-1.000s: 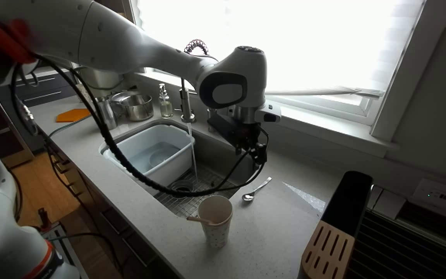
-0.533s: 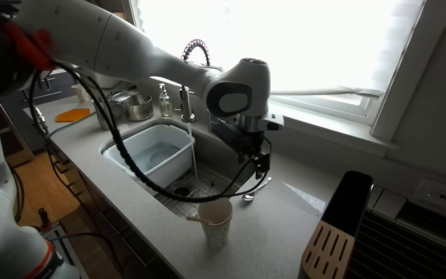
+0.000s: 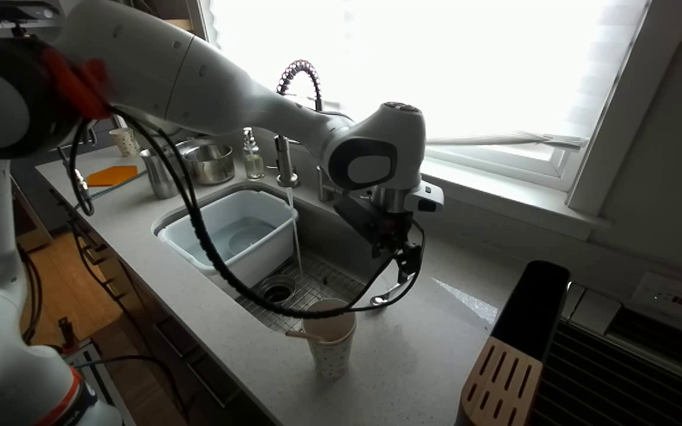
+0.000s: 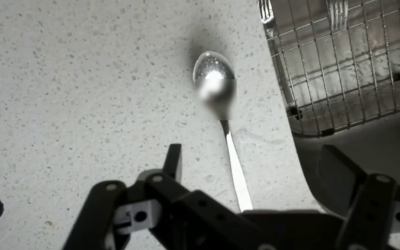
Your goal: Place the silver spoon under the running faucet then put it back on the counter.
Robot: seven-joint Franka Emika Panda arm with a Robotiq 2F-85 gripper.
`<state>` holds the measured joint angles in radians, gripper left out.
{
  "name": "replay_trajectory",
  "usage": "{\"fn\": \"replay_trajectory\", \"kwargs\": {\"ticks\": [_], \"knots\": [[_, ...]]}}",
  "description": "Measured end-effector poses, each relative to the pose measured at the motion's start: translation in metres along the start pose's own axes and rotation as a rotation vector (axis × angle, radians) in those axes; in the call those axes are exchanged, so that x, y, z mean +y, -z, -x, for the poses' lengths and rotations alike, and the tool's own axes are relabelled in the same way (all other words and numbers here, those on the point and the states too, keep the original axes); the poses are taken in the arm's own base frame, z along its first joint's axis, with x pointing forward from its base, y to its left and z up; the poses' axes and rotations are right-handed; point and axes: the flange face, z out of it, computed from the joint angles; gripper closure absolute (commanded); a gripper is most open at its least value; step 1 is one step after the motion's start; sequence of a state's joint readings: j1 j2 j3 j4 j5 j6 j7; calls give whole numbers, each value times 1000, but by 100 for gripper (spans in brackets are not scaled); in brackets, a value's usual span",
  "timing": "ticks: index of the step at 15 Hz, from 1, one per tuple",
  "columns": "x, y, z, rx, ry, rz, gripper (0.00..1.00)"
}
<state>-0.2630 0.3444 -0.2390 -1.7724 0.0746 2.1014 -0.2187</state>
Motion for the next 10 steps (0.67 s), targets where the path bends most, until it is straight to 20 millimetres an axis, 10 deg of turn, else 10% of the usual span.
{"fn": "replay_trajectory", "kwargs": {"ticks": [10], "knots": [[7, -30, -17, -31, -19, -18, 9]]}}
